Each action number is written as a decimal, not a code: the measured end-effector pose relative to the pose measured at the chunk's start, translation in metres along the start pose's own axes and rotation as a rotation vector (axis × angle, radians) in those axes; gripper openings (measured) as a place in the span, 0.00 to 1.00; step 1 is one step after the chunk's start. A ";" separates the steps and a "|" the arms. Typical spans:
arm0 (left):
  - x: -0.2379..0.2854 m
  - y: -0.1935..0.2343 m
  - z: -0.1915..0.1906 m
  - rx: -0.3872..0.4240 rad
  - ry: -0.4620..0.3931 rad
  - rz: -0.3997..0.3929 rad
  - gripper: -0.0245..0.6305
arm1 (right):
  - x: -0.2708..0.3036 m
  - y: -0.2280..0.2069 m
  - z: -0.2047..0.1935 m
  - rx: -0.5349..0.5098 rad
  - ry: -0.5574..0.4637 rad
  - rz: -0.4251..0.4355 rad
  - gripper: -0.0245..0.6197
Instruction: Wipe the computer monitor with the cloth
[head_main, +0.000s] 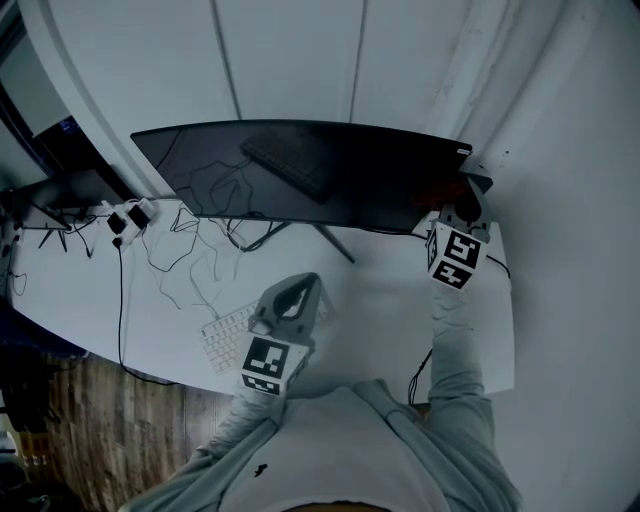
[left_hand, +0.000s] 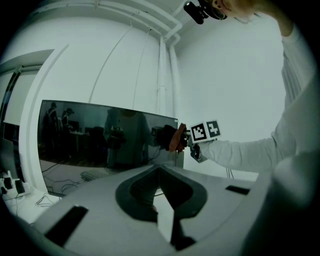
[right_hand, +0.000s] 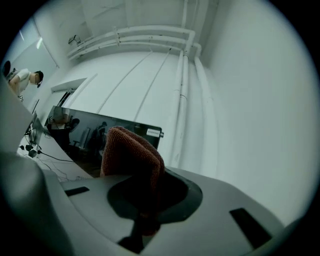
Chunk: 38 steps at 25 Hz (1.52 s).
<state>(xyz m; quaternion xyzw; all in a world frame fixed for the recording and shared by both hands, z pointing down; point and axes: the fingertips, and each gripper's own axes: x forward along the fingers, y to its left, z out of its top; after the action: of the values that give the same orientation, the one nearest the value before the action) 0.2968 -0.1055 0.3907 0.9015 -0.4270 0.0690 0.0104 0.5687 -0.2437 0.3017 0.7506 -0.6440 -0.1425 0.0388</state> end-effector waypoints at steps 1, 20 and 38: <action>0.000 -0.002 0.001 0.001 -0.003 -0.004 0.07 | 0.000 -0.002 0.009 -0.014 -0.019 -0.003 0.09; -0.006 -0.003 0.009 -0.008 -0.035 -0.023 0.07 | 0.003 -0.003 0.082 -0.146 -0.122 -0.050 0.09; -0.079 0.094 -0.023 -0.068 -0.009 0.102 0.07 | 0.012 0.170 0.130 -0.235 -0.196 0.106 0.09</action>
<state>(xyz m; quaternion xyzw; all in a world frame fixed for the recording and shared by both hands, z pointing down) 0.1724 -0.1024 0.3996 0.8780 -0.4746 0.0509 0.0355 0.3732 -0.2676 0.2167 0.6883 -0.6624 -0.2872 0.0706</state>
